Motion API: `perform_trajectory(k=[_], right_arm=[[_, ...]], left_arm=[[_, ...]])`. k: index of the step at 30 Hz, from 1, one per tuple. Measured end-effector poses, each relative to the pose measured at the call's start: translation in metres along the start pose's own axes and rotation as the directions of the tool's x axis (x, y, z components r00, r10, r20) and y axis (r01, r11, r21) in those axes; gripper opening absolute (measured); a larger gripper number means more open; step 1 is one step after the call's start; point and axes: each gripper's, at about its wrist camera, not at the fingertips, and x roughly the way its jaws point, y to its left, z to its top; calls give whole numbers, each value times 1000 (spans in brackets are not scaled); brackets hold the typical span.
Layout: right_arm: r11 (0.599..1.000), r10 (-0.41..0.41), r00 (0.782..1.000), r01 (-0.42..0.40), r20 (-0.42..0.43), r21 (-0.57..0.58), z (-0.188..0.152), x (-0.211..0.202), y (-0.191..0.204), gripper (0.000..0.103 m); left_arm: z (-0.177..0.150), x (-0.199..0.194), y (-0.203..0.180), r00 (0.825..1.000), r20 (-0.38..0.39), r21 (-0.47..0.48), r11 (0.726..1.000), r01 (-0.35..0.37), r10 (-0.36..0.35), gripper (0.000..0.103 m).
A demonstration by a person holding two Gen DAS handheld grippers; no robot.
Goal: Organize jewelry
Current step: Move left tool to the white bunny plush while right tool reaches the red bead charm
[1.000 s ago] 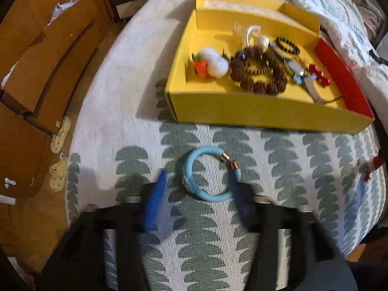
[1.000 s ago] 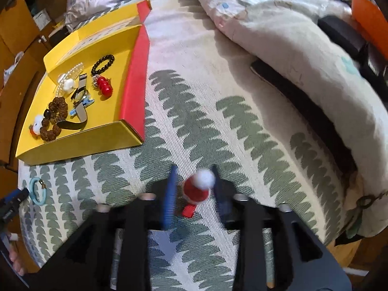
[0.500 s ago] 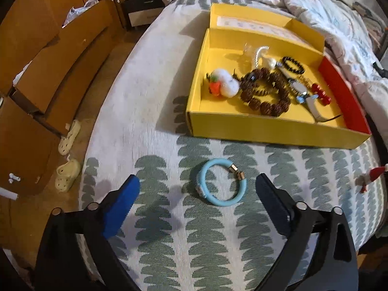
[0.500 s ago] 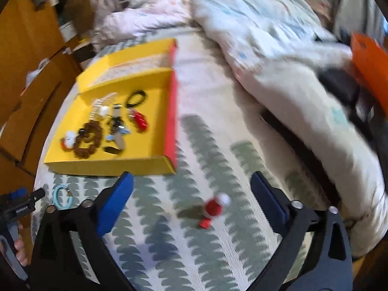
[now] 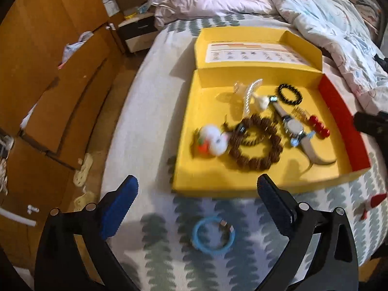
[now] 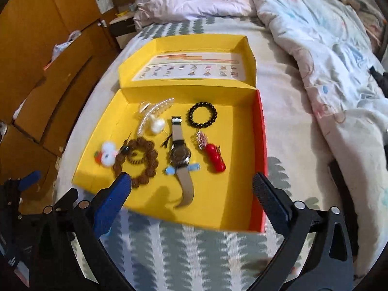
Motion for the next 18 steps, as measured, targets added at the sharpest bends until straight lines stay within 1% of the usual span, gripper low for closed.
perform_trajectory(k=[1,2,4,5,7,9,11,13,15,16,18], right_arm=[[1000,15,1000,-15,0,15,4,6,-3,86],[999,25,1000,-24,-14,27,5,11,-6,83],[998,36,997,-33,-67,55,11,31,-12,70],[997,34,996,-28,-82,65,12,37,-14,67],[996,38,994,-29,-99,88,16,47,-18,67],[997,31,993,-22,-114,80,21,57,-19,65],[997,18,993,-9,-119,75,23,62,-21,65],[997,31,990,-20,-138,80,26,70,-23,65],[996,35,989,-22,-147,86,30,78,-26,65],[997,29,988,-17,-151,81,31,80,-25,65],[997,24,987,-12,-161,72,31,85,-22,61]], left_arm=[[10,7,-1,1000,-15,1,1000,17,-17,97],[15,13,-1,999,-32,-2,1000,30,-30,97],[25,27,-1,995,-68,-17,998,67,-68,97],[28,33,-1,993,-82,-23,996,80,-82,97],[33,46,-2,989,-106,-35,994,99,-102,97],[34,54,-4,985,-116,-33,992,124,-127,97],[33,60,-9,982,-134,-18,991,132,-133,97],[33,65,-12,979,-144,-4,989,146,-145,97],[34,69,-14,980,-150,8,991,136,-133,97],[35,70,-13,980,-149,9,991,133,-130,95],[37,72,-10,975,-152,5,986,164,-161,91]])
